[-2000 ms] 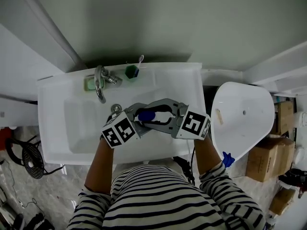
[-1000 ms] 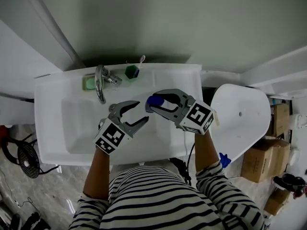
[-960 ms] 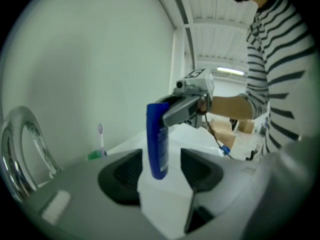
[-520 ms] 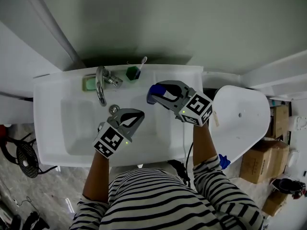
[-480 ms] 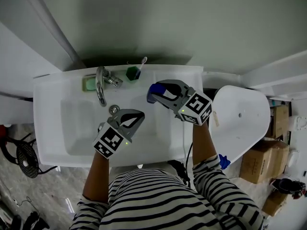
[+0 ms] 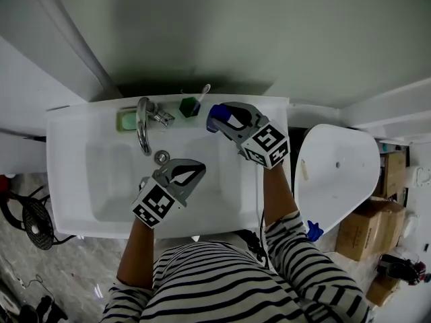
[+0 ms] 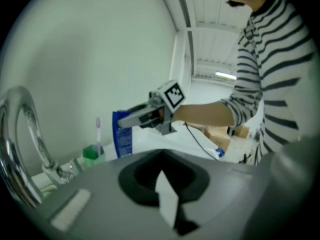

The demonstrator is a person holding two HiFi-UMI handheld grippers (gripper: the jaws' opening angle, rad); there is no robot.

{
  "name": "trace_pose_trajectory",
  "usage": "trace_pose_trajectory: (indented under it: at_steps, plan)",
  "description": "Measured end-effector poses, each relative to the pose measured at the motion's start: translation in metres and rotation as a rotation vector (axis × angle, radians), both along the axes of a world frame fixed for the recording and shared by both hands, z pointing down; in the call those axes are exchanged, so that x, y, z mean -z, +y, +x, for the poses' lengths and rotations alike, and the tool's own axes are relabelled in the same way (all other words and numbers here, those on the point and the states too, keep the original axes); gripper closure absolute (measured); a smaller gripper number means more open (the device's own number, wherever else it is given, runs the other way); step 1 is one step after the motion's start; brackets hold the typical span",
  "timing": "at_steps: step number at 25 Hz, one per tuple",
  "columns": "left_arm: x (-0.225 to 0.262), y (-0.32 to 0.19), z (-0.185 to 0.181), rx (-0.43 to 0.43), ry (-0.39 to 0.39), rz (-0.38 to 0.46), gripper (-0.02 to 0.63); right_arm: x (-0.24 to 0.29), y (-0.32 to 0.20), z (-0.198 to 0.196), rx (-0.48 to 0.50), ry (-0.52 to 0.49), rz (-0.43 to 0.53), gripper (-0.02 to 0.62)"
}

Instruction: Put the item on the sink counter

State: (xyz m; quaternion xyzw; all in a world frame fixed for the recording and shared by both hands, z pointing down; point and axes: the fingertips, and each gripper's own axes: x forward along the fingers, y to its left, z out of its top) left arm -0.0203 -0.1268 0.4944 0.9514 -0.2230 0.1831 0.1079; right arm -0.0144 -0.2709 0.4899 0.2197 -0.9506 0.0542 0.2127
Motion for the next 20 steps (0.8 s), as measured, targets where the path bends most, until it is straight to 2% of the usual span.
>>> trace_pose_trajectory:
  at_steps: [11,20]
  plan:
    - [-0.005,-0.003,0.002,-0.014,-0.001,-0.006,0.600,-0.021,-0.042,0.004,-0.191,-0.006,0.042,0.446]
    - [-0.007,-0.005,0.003,-0.022,-0.003,-0.005,0.600,-0.027,-0.054,0.007,-0.260,-0.032,0.065,0.446]
